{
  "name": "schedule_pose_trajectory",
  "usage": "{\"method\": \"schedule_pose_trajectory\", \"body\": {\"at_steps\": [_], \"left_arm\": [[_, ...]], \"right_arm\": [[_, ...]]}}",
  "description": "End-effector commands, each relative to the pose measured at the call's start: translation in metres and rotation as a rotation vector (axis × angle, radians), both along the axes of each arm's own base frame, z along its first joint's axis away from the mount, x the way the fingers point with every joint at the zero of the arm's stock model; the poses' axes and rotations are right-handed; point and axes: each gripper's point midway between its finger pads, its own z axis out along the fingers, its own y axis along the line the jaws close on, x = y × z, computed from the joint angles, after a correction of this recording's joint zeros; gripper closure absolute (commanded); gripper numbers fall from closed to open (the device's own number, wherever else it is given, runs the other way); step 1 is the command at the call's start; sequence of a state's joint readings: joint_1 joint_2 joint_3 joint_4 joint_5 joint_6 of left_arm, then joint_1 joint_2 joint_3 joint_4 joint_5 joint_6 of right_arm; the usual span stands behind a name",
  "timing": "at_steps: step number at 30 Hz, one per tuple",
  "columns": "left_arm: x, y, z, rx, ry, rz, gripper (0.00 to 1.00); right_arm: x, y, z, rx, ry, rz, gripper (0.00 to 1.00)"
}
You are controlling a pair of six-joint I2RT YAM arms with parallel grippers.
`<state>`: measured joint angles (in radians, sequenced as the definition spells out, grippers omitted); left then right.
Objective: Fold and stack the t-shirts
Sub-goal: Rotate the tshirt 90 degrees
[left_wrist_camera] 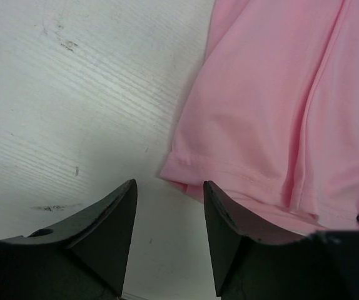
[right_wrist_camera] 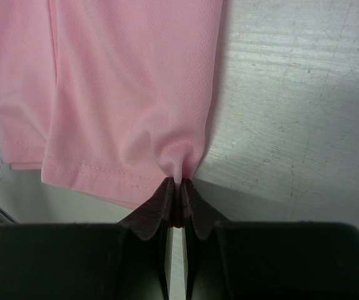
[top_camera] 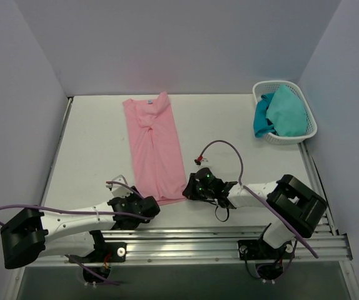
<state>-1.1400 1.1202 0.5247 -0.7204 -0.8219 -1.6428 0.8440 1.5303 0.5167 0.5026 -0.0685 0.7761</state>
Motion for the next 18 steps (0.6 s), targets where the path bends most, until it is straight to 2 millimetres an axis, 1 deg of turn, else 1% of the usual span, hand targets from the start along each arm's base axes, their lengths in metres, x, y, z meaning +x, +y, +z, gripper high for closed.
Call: {"method": "schedule_pose_trajectory", "body": {"at_steps": [1, 2, 4, 5, 6, 8, 12, 14, 16, 17, 18], "left_arm": [[0.003, 0.006, -0.005, -0.001, -0.033, 0.056, 0.45], [0.002, 0.009, -0.010, 0.006, -0.032, 0.058, 0.45], [0.005, 0.004, -0.015, -0.021, -0.044, 0.063, 0.47], [0.003, 0.009, -0.021, -0.012, -0.044, 0.065, 0.48], [0.005, 0.006, -0.023, -0.034, -0.055, 0.066, 0.50], [0.005, 0.010, -0.027, -0.033, -0.069, 0.069, 0.51], [0.008, 0.010, -0.030, -0.059, -0.096, 0.074, 0.53], [0.007, 0.011, -0.030, -0.058, -0.095, 0.076, 0.55], [0.008, 0.008, -0.023, -0.060, -0.097, 0.070, 0.57], [0.006, 0.012, -0.021, -0.034, -0.085, 0.069, 0.57], [0.008, 0.006, -0.010, -0.057, -0.092, 0.067, 0.57]], "right_arm": [[-0.003, -0.011, -0.015, -0.073, 0.032, 0.001, 0.98], [-0.003, -0.011, -0.015, -0.073, 0.031, 0.000, 0.98], [-0.003, -0.011, -0.015, -0.076, 0.033, 0.001, 0.98], [-0.003, -0.012, -0.016, -0.079, 0.034, -0.002, 0.98], [-0.003, -0.012, -0.017, -0.083, 0.035, 0.001, 0.98], [-0.004, -0.014, -0.020, -0.091, 0.041, -0.002, 0.98], [-0.004, -0.014, -0.023, -0.098, 0.045, -0.002, 0.99], [-0.004, -0.014, -0.024, -0.100, 0.048, -0.003, 0.99], [-0.003, -0.014, -0.025, -0.103, 0.049, -0.008, 1.00], [-0.003, -0.014, -0.026, -0.105, 0.049, -0.008, 1.00], [-0.003, -0.015, -0.027, -0.107, 0.049, -0.011, 1.00]]}}
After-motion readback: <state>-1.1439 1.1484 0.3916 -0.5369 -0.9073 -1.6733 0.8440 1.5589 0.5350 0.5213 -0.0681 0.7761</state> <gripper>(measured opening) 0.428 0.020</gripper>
